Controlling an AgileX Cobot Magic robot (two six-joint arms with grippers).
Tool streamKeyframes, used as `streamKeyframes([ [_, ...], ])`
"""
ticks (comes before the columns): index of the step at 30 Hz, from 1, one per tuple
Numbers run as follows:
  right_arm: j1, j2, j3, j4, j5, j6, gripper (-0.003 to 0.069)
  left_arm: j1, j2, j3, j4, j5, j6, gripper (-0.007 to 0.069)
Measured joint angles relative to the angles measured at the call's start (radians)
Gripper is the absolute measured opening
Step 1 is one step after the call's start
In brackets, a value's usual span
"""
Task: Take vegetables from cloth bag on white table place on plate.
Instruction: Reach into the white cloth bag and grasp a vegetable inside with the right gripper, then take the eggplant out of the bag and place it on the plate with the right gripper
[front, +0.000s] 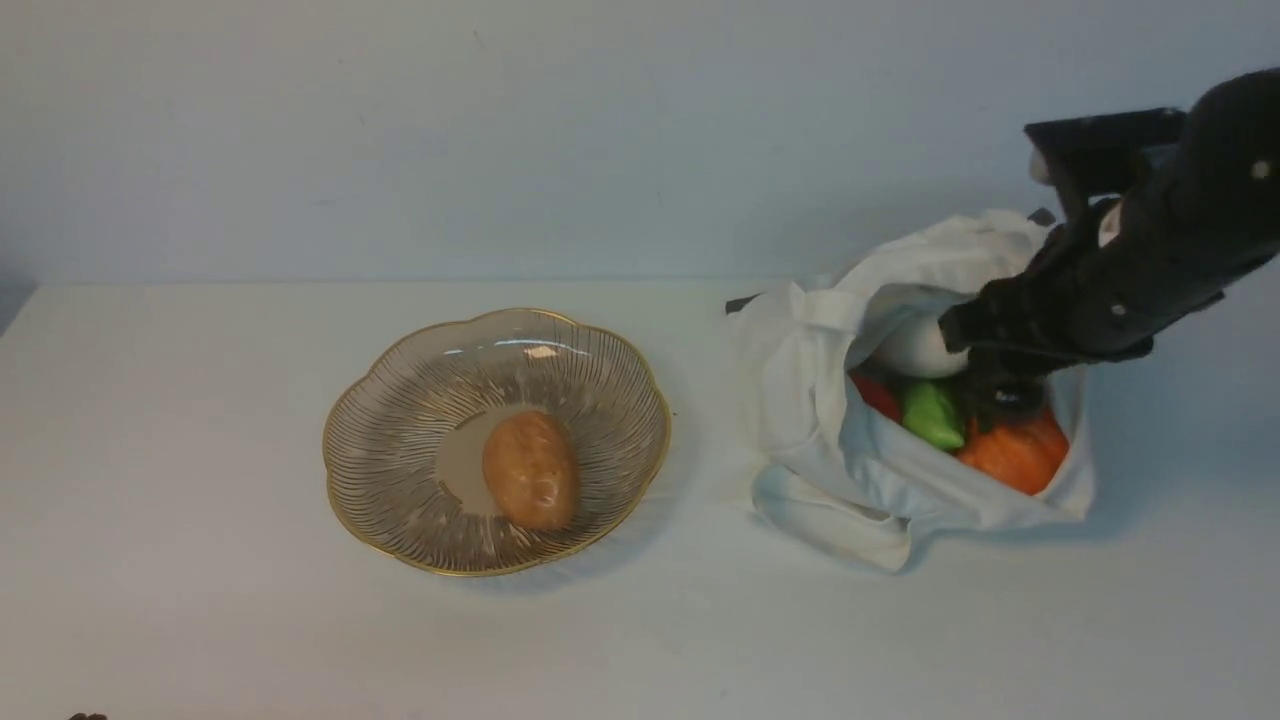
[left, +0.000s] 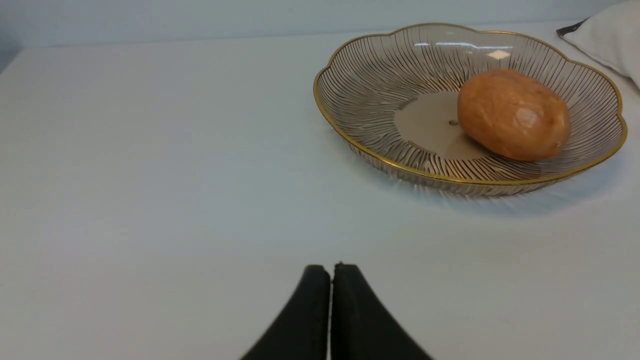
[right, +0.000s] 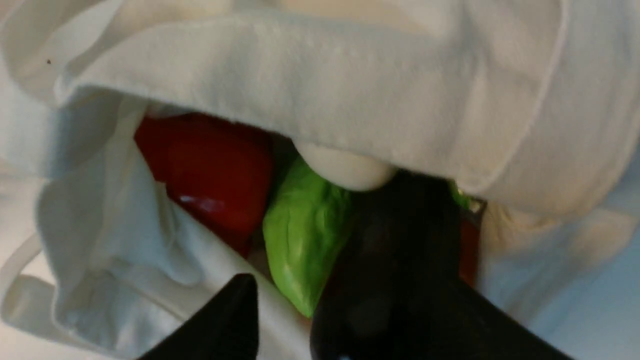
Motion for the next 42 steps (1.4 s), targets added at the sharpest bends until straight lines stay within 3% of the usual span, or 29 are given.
streamKeyframes([
  [3,0.0,0.037,0.0,-0.046,-0.014,0.027,0.0571,0.0,0.0,0.0,0.0,0.0,0.0,-0.0008],
  [7,0.0,0.068,0.0,-0.071,-0.013,0.046,0.059,0.0,0.0,0.0,0.0,0.0,0.0,-0.0008],
  [10,0.0,0.075,0.0,-0.081,-0.012,0.051,0.054,0.0,0.0,0.0,0.0,0.0,0.0,-0.0008],
  [14,0.0,0.075,0.0,-0.084,-0.003,0.052,0.0379,0.0,0.0,0.0,0.0,0.0,0.0,-0.0008],
  [24,0.002,-0.049,0.0,-0.046,0.117,0.052,0.0388,0.0,0.0,0.0,0.0,0.0,0.0,-0.0008],
  [28,0.002,-0.137,0.0,0.026,0.174,0.027,0.0388,0.0,0.0,0.0,0.0,0.0,0.0,-0.0008],
  [35,0.002,-0.276,0.0,0.272,0.329,-0.136,0.0388,0.0,0.0,0.0,0.0,0.0,0.0,-0.0008],
  [42,0.002,-0.365,0.0,0.589,0.377,-0.347,0.0388,0.0,0.0,0.0,0.0,0.0,0.0,-0.0008],
])
